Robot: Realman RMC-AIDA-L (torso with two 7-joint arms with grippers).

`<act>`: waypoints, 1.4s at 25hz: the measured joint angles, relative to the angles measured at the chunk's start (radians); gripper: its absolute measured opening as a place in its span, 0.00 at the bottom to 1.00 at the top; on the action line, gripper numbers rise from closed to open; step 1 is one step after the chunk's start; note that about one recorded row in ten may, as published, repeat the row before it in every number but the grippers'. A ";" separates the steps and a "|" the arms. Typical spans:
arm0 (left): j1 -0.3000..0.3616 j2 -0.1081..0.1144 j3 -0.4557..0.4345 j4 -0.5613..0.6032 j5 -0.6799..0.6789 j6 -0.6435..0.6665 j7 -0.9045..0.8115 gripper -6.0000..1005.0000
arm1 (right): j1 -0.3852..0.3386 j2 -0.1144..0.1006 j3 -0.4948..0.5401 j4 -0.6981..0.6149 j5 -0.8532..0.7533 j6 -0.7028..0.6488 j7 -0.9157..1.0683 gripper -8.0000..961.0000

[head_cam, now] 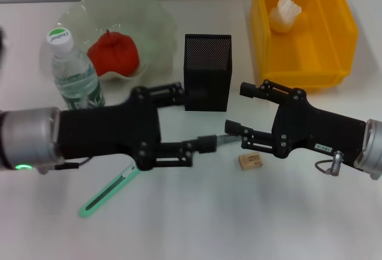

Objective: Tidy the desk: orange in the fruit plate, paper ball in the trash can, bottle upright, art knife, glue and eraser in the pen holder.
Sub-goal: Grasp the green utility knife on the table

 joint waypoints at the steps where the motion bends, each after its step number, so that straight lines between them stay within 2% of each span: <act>1: -0.010 -0.001 0.000 -0.018 0.014 -0.018 -0.001 0.76 | 0.000 0.000 0.000 0.000 0.000 0.000 0.000 0.80; 5: -0.029 -0.001 0.002 -0.074 0.025 -0.051 0.014 0.76 | -0.017 -0.001 0.003 -0.004 -0.002 -0.014 -0.001 0.80; 11: -0.029 -0.002 0.006 -0.075 0.025 -0.084 0.015 0.76 | -0.042 -0.006 0.036 -0.013 -0.002 -0.043 0.006 0.80; 17: -0.021 -0.002 0.006 -0.076 0.022 -0.098 0.023 0.76 | -0.062 -0.037 0.084 -0.058 -0.015 -0.101 0.083 0.80; 19: -0.018 -0.002 0.005 -0.076 0.021 -0.098 0.027 0.76 | -0.079 -0.049 0.119 -0.129 -0.059 -0.127 0.165 0.80; 20: -0.013 -0.002 0.001 -0.076 0.020 -0.098 0.029 0.76 | -0.097 -0.052 0.184 -0.218 -0.130 -0.167 0.252 0.80; 21: -0.013 -0.002 0.001 -0.076 0.020 -0.098 0.029 0.76 | -0.097 -0.052 0.184 -0.218 -0.130 -0.167 0.252 0.80; 24: -0.005 -0.002 -0.001 -0.076 0.019 -0.098 0.029 0.76 | -0.121 -0.040 0.324 -0.383 -0.255 -0.262 0.388 0.80; 25: 0.000 -0.002 -0.003 -0.076 0.019 -0.098 0.029 0.76 | -0.128 -0.032 0.406 -0.506 -0.328 -0.329 0.485 0.80; 26: 0.000 -0.002 -0.003 -0.076 0.019 -0.098 0.029 0.75 | -0.128 -0.032 0.406 -0.506 -0.328 -0.329 0.485 0.80; 29: 0.002 -0.003 -0.005 -0.076 0.019 -0.098 0.029 0.75 | -0.124 -0.025 0.502 -0.661 -0.403 -0.419 0.634 0.80; 30: 0.003 -0.002 -0.008 -0.076 0.019 -0.099 0.029 0.75 | -0.114 -0.024 0.550 -0.749 -0.435 -0.468 0.714 0.80; 35: 0.005 -0.002 -0.010 -0.076 0.019 -0.118 0.029 0.75 | -0.093 -0.025 0.604 -0.871 -0.473 -0.504 0.851 0.80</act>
